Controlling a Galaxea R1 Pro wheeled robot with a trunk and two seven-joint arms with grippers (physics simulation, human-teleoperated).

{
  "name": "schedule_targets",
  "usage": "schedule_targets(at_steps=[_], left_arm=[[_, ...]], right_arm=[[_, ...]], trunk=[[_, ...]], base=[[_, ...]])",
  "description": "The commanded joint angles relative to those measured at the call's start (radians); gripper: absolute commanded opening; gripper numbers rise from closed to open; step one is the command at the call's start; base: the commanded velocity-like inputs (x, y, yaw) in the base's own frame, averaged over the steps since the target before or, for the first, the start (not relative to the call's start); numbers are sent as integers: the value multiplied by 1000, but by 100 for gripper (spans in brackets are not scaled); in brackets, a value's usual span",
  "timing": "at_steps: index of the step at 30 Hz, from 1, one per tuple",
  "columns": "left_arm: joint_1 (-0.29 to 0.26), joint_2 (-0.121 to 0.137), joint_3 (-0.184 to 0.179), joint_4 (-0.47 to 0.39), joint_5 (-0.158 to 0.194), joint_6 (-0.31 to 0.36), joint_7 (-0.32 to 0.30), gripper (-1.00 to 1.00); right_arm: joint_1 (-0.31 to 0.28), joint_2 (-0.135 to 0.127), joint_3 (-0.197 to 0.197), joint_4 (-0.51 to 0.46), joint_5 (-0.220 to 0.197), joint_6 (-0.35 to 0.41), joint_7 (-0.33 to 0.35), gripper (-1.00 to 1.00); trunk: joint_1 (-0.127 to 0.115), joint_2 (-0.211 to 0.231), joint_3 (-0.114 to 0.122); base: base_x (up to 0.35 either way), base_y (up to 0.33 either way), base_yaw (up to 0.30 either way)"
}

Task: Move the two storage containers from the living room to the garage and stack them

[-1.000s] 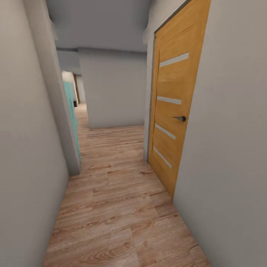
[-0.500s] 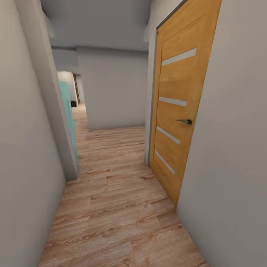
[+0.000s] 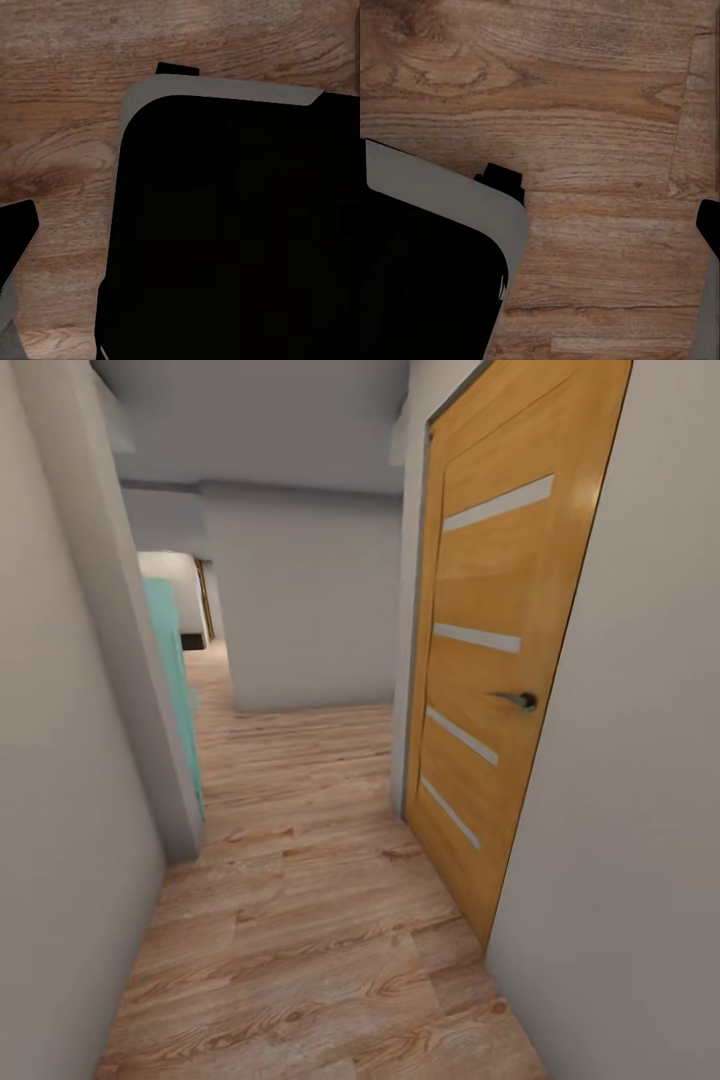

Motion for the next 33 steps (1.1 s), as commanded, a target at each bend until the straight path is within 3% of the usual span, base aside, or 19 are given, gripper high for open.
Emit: schedule_targets(at_steps=[1, 6, 20, 33], left_arm=[[0, 0, 0, 0, 7, -2, 1, 100], [0, 0, 0, 0, 7, -2, 1, 100], [0, 0, 0, 0, 7, -2, 1, 100], [0, 1, 0, 0, 7, -2, 1, 100]], right_arm=[[-1, 0, -4, 3, 4, -7, 1, 100], [-1, 4, -3, 3, 3, -3, -2, 100], [-1, 2, -4, 3, 3, -6, -2, 100], [-1, 4, -4, 3, 3, -6, -2, 100]], trunk=[[1, 0, -1], [1, 0, -1], [1, 0, -1], [1, 0, -1]], base=[[321, 0, 0], [321, 0, 34], [321, 0, 242], [321, 0, 50]])
